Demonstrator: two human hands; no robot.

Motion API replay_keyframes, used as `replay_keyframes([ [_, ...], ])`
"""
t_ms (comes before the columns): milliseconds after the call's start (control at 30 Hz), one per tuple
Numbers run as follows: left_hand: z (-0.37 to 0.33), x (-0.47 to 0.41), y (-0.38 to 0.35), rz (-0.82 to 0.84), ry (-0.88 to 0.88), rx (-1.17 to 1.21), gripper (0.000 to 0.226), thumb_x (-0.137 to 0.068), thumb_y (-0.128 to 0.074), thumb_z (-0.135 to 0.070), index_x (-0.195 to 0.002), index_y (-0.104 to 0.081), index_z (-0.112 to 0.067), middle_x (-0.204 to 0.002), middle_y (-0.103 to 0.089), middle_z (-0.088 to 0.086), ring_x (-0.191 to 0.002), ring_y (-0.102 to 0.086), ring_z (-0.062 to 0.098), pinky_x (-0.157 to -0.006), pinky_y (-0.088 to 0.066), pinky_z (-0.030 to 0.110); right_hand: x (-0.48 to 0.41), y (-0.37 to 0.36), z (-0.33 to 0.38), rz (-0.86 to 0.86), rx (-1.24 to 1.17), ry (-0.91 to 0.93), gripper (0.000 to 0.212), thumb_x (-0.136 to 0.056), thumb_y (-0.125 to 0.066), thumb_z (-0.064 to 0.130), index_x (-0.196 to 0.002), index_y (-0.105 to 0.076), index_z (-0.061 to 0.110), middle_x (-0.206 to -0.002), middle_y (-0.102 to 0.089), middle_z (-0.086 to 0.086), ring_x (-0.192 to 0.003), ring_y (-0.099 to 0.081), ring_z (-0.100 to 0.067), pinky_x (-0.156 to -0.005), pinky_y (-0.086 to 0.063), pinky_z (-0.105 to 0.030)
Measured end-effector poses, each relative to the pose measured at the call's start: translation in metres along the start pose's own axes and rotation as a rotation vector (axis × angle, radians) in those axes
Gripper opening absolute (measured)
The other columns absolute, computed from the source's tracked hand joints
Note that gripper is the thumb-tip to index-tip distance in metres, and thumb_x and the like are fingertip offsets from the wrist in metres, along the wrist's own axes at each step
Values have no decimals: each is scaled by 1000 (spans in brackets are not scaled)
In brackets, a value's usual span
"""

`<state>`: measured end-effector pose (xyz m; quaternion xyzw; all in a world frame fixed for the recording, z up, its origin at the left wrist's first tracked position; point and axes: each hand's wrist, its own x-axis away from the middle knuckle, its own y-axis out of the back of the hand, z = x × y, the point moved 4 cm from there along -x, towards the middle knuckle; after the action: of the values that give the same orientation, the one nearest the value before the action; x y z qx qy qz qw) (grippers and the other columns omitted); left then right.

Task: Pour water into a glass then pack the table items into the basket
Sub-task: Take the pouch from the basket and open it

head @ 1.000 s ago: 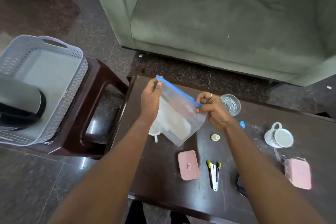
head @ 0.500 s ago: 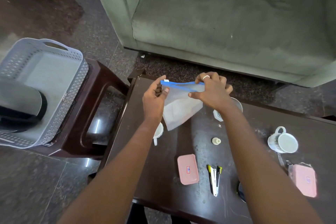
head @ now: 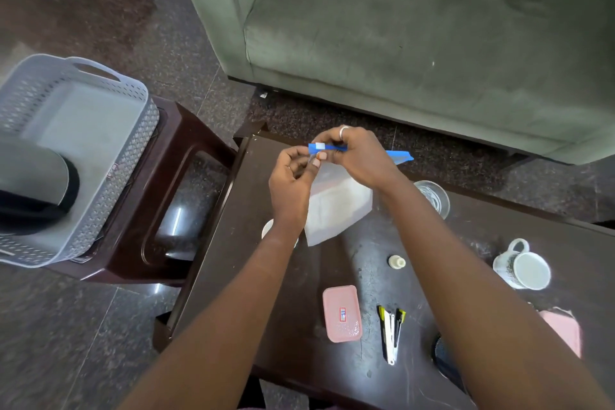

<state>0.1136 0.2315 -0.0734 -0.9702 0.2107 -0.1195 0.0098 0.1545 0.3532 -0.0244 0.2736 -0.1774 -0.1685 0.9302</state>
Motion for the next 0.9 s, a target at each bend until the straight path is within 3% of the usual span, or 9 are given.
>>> replay_keyframes([
  [67,3,3,5,-40,-12,23,20,-85,-64,-11,-85,-64,-31,-86,-69,-8,-84,-64,5,-79,-48,21,-5,-1,2,-31,-11,-2,14,-77,-73,9,-90,-70,11,-81,-63,-5,-77,-52,-13,-69,-39,-20],
  [167,6,7,9,-50,-10,36,17,-85,-64,-14,-88,-67,-31,-93,-71,1,-89,-66,14,-82,-51,27,-9,-7,2,0,23,-3,14,-71,-77,5,-83,-71,8,-76,-60,-2,-72,-50,-13,-62,-37,-11],
  [300,9,4,22,-152,39,3,17,-82,-68,-14,-78,-67,-31,-80,-70,-6,-75,-61,10,-67,-48,26,-14,-22,2,68,98,13,16,-72,-78,9,-87,-74,8,-74,-62,-2,-72,-51,-12,-61,-35,-5],
  [467,10,1,27,-184,35,-72,30,-82,-65,-3,-71,-61,-30,-74,-64,-4,-72,-55,13,-71,-45,28,-20,-37,-3,67,141,6,12,-78,-72,8,-89,-73,9,-82,-69,-7,-79,-56,-15,-76,-45,-26],
  [600,15,-2,29,-192,34,-131,34,-84,-59,1,-70,-55,-29,-68,-56,-7,-65,-46,14,-66,-41,27,-19,-41,-10,55,238,29,7,-80,-68,7,-83,-72,11,-77,-64,-1,-76,-56,-18,-78,-50,-38],
  [767,24,-6,46,-333,53,-163,32,-86,-55,2,-72,-53,-27,-71,-54,-13,-73,-48,13,-71,-41,23,-13,-8,-45,31,382,-131,15,-81,-63,9,-87,-72,20,-82,-68,3,-89,-64,-23,-82,-51,-38],
  [900,33,-9,55,-352,61,-174,24,-86,-55,1,-76,-55,-21,-76,-54,-5,-76,-48,16,-75,-42,32,-1,28,-74,-81,419,-276,14,-80,-65,13,-89,-73,21,-94,-71,-5,-94,-62,-27,-84,-51,-40],
])
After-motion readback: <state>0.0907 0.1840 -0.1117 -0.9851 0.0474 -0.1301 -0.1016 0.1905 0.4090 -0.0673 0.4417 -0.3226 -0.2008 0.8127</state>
